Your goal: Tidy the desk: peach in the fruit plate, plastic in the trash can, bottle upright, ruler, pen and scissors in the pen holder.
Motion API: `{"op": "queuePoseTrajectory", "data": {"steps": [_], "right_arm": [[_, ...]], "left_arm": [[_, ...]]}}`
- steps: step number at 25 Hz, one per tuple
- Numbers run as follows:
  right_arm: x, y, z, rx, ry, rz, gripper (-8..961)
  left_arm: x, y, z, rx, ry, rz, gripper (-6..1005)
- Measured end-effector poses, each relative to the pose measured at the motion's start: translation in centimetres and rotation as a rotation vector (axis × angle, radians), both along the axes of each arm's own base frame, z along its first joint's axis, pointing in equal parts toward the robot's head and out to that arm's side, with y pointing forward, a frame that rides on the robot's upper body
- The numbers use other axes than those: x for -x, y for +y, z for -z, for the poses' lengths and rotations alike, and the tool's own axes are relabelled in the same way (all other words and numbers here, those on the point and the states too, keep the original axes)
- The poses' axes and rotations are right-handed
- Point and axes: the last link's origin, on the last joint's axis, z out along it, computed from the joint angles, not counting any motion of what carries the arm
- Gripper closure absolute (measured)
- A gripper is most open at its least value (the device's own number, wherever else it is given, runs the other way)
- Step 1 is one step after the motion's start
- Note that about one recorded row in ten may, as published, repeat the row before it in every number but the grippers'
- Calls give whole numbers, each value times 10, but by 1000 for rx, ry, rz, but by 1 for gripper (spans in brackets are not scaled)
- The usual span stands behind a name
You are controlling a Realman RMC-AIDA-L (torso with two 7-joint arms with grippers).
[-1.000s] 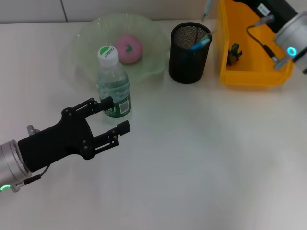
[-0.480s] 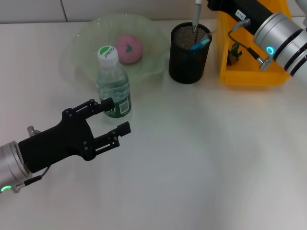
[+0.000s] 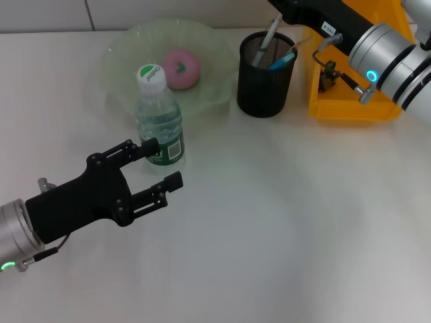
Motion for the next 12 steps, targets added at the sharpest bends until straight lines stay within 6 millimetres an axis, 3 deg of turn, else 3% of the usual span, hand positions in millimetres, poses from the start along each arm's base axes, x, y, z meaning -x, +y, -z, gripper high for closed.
{"op": "queuePoseTrajectory", "data": {"steps": [6,12], "right_arm": [[-1,-6,-2,39,76,-1,547],[2,-37,-28,157,177,-164,457]], "left_arm": [[0,0,0,0,-1,0,266],[0,-1,-1,8,-12,-1,266]]}}
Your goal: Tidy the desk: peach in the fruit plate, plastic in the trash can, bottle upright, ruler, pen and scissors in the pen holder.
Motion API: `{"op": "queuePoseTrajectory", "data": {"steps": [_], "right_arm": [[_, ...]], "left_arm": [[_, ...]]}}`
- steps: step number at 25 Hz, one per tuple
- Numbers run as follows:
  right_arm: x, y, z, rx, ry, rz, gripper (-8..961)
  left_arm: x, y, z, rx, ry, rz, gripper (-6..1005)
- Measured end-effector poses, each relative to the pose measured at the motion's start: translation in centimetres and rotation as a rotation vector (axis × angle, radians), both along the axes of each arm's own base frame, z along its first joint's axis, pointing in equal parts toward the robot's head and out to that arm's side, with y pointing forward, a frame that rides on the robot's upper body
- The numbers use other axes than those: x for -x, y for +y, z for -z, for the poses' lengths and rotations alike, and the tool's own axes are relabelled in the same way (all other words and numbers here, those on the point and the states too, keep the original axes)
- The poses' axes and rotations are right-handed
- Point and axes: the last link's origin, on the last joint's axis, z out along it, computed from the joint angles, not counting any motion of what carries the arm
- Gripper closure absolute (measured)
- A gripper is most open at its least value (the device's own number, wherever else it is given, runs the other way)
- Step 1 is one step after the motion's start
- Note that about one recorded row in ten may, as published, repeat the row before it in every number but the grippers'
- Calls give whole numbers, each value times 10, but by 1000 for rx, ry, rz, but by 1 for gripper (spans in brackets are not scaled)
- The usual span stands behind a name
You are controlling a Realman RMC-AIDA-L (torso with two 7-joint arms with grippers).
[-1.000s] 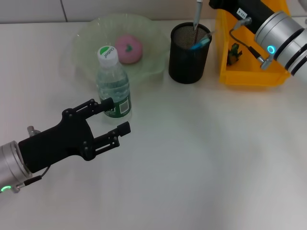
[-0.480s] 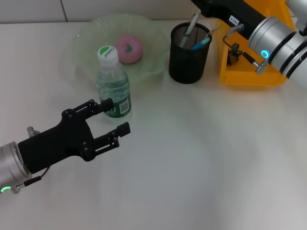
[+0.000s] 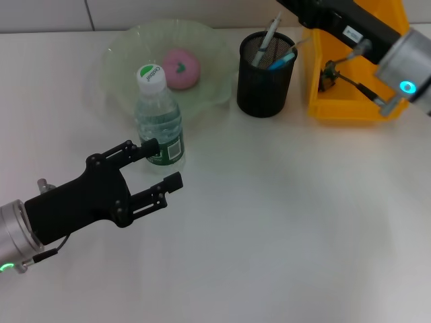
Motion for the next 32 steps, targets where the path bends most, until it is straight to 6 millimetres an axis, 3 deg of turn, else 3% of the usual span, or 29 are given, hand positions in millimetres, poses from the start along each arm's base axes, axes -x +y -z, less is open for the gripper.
{"op": "queuePoseTrajectory", "data": {"steps": [6,10,13,16,32], "right_arm": [[-26,-55,-31,138,-99,-165,258],[-54,-104,-52,218,-151,-305,198],[-69,-138,-53,311,-202,-403,183],[-78,-156,-47,369,-237,-421,183],[-86,-160,-30,394,-291,-394,183]], "left_arm": [[-7,-7,-5,51,-46,47,266],[-6,-13,-6,98,-37,72,265],[-5,-18,-6,164,-12,92,265],[-4,-18,-6,186,-3,87,265],[-7,-13,-9,248,-7,56,197]]}}
